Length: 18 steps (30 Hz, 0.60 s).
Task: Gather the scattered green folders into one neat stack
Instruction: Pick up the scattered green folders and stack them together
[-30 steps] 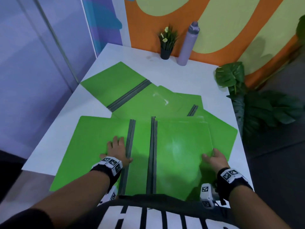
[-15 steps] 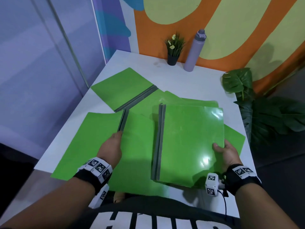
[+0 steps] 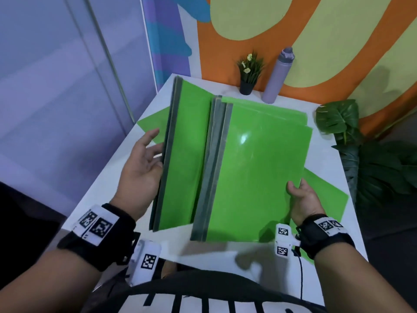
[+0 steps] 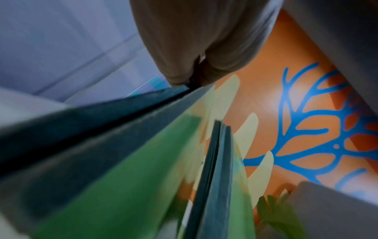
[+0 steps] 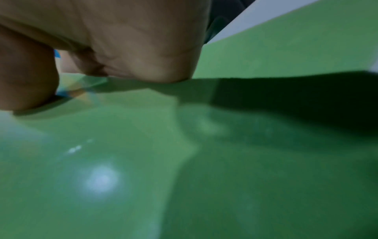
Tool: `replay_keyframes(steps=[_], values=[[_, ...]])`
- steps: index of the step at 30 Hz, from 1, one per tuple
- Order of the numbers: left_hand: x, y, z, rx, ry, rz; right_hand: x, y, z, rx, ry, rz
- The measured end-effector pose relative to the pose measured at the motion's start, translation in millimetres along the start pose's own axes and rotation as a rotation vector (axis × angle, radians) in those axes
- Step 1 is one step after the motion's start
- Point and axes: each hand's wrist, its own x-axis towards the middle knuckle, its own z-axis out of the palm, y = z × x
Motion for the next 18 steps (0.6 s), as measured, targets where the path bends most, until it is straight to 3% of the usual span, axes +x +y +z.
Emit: replay_keyframes(steps=[7, 9, 11, 13, 15, 18], values=[[-1.2, -25.6, 6.9, -0.276, -0.061, -0.373, 6.7, 22.8, 47.6, -0.096, -0.158, 0.047], [2.0, -30.7, 5.0, -0.159, -0.152, -0.425, 9.7, 29.2, 62.2, -0.13, -0.1, 0.044], [4.3, -43.5, -0.9, 0.137, -0.26, -0.484, 12.4, 33.3, 76.5, -0.165, -0.104, 0.014], [5.7, -61.0, -12.3, 0.32, -0.176, -0.551, 13.9, 37.1, 90.9, -0.241, -0.146, -0.011], [8.4, -77.2, -27.6, 0.359, -0.045, -0.594, 19.7, 42.5, 102.8, -0.35, -0.148, -0.011], [12.3, -94.5, -50.3, 0.393, 0.058, -0.64, 36.2, 52.1, 106.5, -0.531, 0.048, 0.005]])
